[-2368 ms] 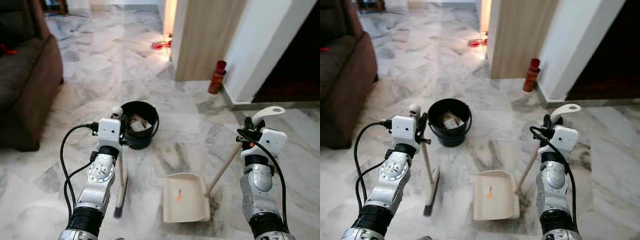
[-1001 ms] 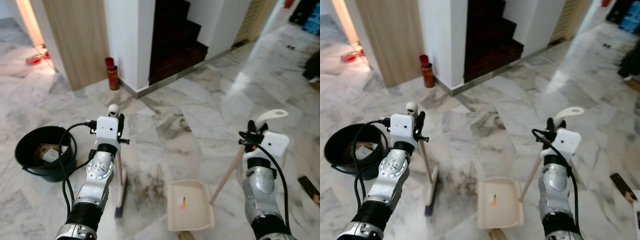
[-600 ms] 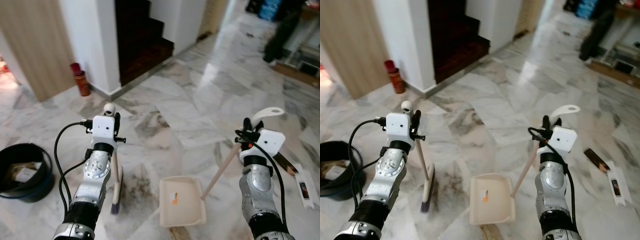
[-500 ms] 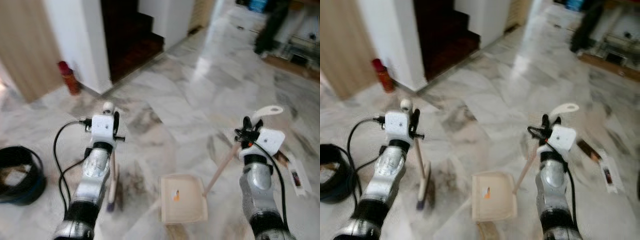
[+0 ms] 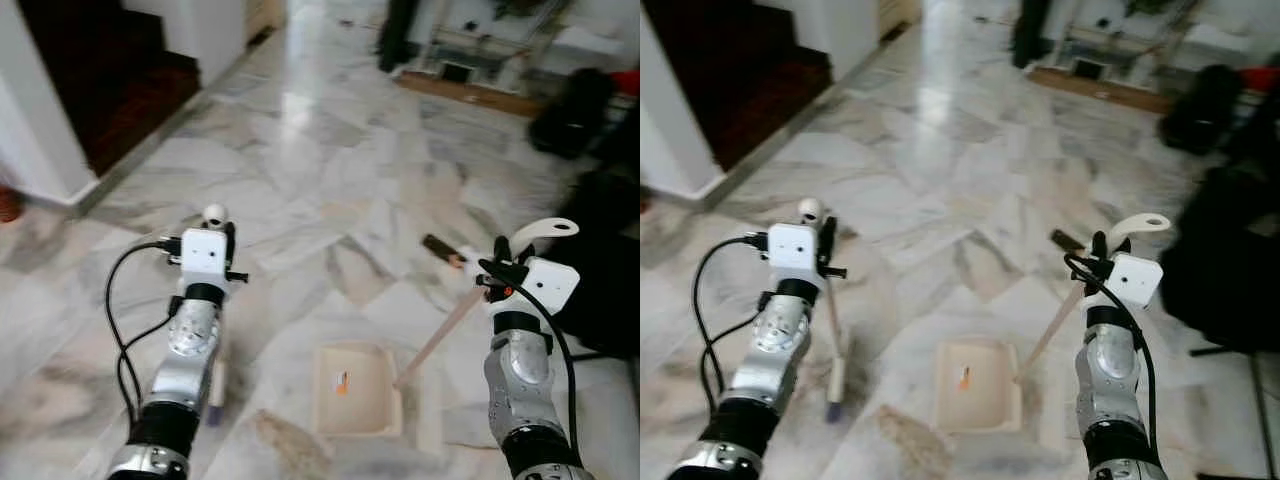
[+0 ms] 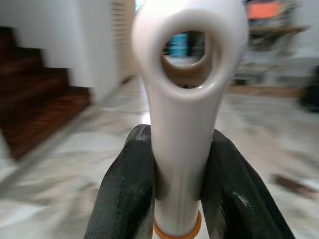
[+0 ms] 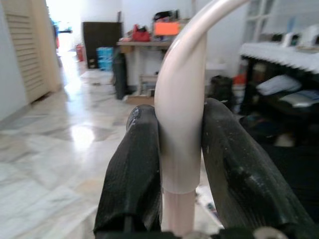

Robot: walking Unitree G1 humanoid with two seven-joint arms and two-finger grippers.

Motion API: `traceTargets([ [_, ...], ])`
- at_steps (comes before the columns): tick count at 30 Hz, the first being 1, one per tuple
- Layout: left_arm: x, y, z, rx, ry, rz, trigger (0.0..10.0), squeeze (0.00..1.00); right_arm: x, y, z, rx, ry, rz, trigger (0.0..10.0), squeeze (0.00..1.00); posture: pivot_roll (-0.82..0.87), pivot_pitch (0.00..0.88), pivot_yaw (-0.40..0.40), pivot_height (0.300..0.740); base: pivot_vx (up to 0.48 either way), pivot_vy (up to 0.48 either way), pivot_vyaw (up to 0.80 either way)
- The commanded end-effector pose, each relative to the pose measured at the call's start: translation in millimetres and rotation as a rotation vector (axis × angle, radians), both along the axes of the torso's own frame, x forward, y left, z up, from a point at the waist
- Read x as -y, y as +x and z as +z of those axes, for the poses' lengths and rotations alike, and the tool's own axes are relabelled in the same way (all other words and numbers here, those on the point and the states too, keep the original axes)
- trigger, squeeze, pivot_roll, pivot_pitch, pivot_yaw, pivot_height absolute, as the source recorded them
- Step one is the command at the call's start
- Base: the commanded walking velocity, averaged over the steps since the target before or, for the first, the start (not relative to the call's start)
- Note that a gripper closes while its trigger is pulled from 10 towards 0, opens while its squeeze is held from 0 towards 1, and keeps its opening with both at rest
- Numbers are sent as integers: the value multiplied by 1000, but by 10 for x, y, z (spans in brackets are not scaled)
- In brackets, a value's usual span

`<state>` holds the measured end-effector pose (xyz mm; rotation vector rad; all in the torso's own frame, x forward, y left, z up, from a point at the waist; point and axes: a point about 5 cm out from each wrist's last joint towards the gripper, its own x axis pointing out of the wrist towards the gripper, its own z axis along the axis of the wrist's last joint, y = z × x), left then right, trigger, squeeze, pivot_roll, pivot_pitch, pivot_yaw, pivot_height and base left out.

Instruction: Sweep floor

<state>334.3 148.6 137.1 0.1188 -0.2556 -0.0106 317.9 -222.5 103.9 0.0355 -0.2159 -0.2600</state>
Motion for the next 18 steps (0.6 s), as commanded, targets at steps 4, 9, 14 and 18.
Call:
traceTargets([
  [4,25,15,85,35,4,-51,10000,0,-7,26,92,40,-13,-1,10000,0,86,66,-74,740,0,0,-800],
  [9,55,31,95,32,5,-73,10000,0,-23,28,88,44,-4,-10,10000,0,87,64,-63,740,0,0,-800],
  [14,68,48,114,33,5,-92,10000,0,-23,16,94,58,8,-22,10000,0,79,66,-53,740,0,0,-760],
  [18,90,52,90,17,23,-98,10000,0,-32,8,92,60,2,-26,10000,0,79,72,-50,740,0,0,0],
])
